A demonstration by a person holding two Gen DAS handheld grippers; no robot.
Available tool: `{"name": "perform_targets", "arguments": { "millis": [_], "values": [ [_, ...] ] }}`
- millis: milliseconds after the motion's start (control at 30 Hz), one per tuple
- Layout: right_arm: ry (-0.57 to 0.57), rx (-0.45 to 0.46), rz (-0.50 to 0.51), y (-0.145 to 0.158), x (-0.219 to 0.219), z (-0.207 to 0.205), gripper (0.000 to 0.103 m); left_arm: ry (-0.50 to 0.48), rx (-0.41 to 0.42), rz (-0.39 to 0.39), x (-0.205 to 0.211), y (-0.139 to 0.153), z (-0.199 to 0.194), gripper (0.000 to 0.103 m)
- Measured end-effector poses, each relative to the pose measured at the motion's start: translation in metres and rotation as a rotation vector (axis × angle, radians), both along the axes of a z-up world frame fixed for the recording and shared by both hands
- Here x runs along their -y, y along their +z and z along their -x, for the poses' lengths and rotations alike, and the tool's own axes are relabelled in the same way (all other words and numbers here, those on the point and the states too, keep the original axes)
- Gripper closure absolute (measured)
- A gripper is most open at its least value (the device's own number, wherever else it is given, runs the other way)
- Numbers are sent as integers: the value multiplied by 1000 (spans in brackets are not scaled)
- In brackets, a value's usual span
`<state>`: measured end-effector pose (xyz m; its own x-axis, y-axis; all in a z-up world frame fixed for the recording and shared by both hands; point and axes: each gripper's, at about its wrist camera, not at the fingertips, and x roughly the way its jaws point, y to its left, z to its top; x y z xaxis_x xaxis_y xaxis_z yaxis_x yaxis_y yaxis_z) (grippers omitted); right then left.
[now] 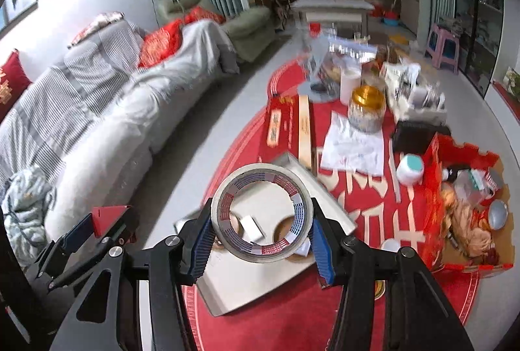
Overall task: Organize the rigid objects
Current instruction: 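Carry the red case and tape roll into the tray and release both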
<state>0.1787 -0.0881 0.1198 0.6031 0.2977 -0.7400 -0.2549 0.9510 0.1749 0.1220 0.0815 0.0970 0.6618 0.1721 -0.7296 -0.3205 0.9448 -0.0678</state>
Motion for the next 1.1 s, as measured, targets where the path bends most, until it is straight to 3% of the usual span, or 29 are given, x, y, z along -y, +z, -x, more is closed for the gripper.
{"name": "perform_targets", "arguments": {
  "millis": [200, 367, 633, 967, 1033, 1100],
  "values": [
    [4, -151, 24, -60, -11, -25, 49, -7, -136, 9, 2, -56, -22, 31],
    [8, -224, 59, -94, -20, -40, 49, -8, -231, 28, 2, -95, -38, 31],
    [12, -300, 95, -132, -29, -64, 49, -23, -307, 36, 5, -126, -55, 31],
    [11, -353, 119, -155, -34, -78, 49, -47, -358, 35, 11, -148, -68, 30],
    [11, -360, 119, -157, -34, -80, 48, -60, -368, 22, 14, -149, -69, 24],
    [17, -371, 107, -159, -34, -81, 28, -74, -372, 31, 15, -149, -70, 19]
  ]
}}
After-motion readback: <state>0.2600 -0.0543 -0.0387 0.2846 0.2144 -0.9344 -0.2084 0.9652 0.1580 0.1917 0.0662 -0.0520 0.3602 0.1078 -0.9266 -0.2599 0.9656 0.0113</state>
